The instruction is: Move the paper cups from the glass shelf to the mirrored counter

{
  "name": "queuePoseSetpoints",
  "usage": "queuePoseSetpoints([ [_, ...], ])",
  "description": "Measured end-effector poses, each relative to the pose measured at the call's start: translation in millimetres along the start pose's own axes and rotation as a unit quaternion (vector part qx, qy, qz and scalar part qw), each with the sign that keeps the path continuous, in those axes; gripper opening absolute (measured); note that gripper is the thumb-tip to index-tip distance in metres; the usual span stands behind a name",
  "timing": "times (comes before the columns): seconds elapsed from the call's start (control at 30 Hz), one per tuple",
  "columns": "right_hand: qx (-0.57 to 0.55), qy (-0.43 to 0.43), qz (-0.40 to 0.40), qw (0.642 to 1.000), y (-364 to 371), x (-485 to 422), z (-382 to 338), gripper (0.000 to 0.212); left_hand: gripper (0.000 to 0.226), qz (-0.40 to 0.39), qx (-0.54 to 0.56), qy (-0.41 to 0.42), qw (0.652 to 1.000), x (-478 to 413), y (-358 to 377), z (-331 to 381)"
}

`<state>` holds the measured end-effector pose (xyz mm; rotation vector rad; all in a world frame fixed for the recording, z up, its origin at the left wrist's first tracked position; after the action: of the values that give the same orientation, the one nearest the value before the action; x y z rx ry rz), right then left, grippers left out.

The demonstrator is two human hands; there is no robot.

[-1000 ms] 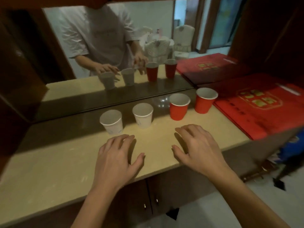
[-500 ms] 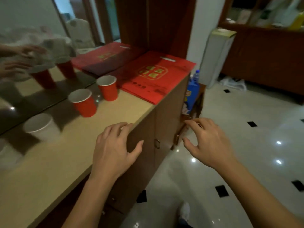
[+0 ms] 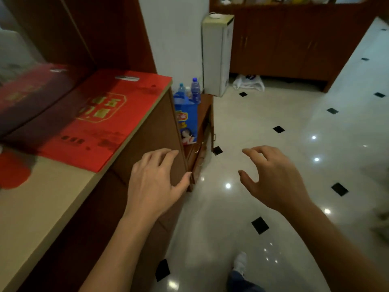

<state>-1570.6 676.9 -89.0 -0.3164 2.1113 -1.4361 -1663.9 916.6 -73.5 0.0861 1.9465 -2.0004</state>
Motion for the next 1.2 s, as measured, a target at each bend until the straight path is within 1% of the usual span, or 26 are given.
queuePoseSetpoints([
  [0.23, -0.011, 0.021, -0.002, 1.000, -3, -92, 107, 0.054, 0.058, -0.008, -0.007, 0.011, 1.000, -126, 44, 68],
  [0.47, -0.024, 0.023, -0.004, 0.999, 3, -174, 179, 0.053, 0.065, -0.015, -0.014, 0.001, 1.000, -225, 75, 108],
  [0.6, -0.031, 0.026, 0.005, 0.999, 13, -220, 214, 0.052, 0.065, -0.028, -0.010, 0.001, 1.000, -281, 97, 116],
  [0.8, -0.028, 0.027, 0.007, 0.999, 37, -301, 259, 0.052, 0.062, -0.012, -0.005, 0.021, 1.000, -372, 129, 124],
  [1.03, -0.015, 0.040, -0.006, 0.999, 58, -435, 314, 0.053, 0.064, -0.025, 0.030, 0.028, 0.999, -522, 170, 123],
  [1.2, -0.008, 0.061, 0.002, 0.998, 68, -519, 363, 0.054, 0.062, -0.018, 0.048, 0.038, 0.998, -626, 199, 133],
])
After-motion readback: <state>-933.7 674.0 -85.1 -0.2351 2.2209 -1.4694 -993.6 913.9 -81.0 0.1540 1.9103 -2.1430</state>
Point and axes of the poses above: each hand's wrist, its own x-axis away from the middle knuckle, its own y-axis out of the palm, z = x × y, the point moved 3 cm from there along -x, towards the middle knuckle, and after that the axes turned 5 degrees about -x, right-handed, at the moved point
